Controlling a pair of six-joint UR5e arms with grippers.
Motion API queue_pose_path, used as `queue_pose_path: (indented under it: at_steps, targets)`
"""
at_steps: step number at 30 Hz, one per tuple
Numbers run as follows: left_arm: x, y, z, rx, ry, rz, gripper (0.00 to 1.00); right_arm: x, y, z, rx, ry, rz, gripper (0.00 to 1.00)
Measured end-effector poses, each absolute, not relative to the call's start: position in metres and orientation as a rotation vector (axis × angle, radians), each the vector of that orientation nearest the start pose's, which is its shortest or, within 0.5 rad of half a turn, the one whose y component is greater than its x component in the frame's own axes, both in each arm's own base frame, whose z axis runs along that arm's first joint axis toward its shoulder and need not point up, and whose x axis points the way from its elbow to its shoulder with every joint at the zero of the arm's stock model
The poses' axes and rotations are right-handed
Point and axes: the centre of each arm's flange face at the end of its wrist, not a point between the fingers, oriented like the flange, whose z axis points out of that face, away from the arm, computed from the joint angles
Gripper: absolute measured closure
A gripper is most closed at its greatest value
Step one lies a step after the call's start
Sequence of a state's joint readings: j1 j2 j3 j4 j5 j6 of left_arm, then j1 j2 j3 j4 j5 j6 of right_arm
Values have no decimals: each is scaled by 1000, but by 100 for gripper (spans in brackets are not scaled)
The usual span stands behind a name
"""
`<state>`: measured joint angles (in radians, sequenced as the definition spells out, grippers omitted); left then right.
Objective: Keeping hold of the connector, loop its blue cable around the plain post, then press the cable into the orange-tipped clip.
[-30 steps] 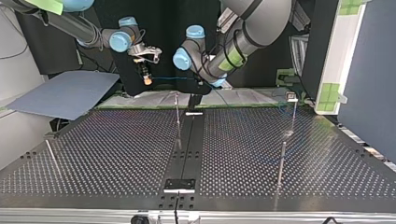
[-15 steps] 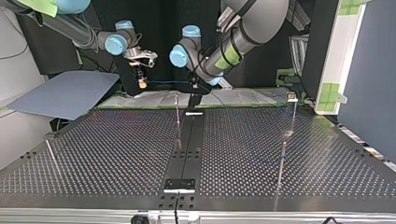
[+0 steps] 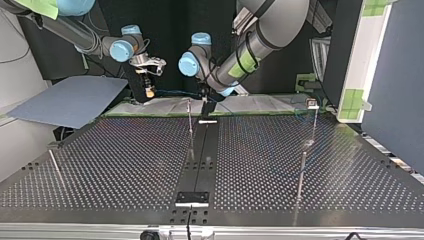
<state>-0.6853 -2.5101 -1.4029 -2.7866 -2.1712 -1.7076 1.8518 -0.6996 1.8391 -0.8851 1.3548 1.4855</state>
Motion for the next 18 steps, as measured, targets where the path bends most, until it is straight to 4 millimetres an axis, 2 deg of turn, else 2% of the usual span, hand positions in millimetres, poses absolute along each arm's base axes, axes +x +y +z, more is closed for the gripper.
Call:
queue_pose_path:
  at_steps: [18]
  targets:
    - [473,-473,16,137,1894,20,100,299,-508,-36,1795,-1042,1366,100]
